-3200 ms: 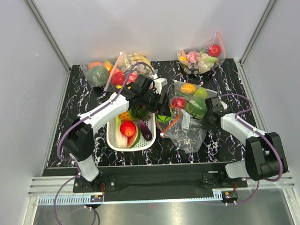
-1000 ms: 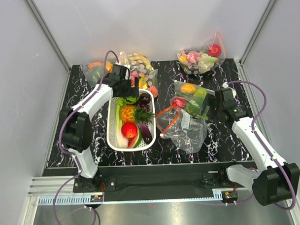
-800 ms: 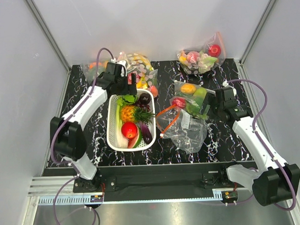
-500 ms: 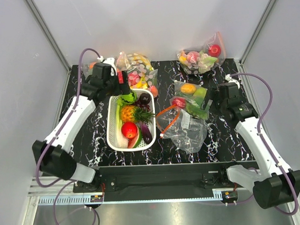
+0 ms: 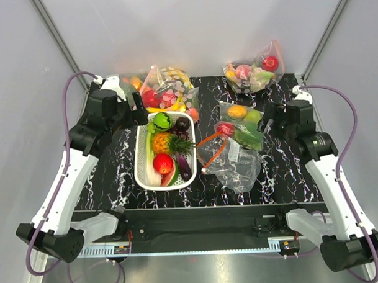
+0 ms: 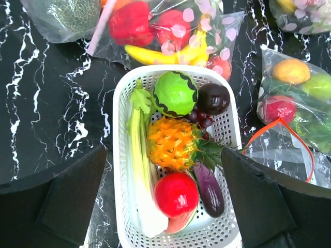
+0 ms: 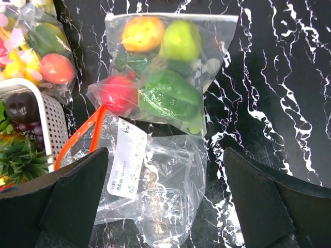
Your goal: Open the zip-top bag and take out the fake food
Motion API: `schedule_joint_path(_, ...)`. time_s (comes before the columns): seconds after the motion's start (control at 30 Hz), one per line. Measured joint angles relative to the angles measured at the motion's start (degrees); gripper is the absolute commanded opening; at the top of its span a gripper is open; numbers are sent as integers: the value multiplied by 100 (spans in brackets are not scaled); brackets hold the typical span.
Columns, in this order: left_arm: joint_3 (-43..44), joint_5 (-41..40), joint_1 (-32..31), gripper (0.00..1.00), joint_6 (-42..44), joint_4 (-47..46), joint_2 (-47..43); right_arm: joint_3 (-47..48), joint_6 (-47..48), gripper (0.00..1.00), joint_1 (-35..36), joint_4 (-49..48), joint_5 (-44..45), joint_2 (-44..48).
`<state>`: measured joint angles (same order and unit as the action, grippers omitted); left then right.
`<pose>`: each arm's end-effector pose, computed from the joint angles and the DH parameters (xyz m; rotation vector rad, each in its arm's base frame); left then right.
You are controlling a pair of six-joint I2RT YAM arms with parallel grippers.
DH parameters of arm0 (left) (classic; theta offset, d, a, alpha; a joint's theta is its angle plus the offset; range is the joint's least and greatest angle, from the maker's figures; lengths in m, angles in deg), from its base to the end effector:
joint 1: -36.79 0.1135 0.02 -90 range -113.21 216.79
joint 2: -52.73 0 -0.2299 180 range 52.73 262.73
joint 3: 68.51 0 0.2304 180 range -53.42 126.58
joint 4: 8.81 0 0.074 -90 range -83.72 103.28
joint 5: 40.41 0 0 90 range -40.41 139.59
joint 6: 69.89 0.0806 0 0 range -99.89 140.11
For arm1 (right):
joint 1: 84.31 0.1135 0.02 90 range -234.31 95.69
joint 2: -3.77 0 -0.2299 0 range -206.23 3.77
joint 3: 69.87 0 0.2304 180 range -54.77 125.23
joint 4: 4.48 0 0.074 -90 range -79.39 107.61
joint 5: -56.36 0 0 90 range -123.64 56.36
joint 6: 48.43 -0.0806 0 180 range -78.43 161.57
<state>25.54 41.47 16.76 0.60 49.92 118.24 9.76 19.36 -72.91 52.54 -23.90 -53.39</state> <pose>0.2482 -0.0784 0.3555 -0.0763 2.1018 -0.2684 0.2327 0.0330 0.3077 0.3005 2.1470 0.1524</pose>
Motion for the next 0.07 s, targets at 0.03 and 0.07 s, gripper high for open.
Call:
schedule_joint_path(0.03, 0, -11, 0, 99, 0, 24, -57, 9, 13, 100, 0, 4, 13, 42)
schedule_joint_path(0.07, 0, -22, 0, 99, 0, 42, -90, 11, 20, 100, 0, 7, 20, 85)
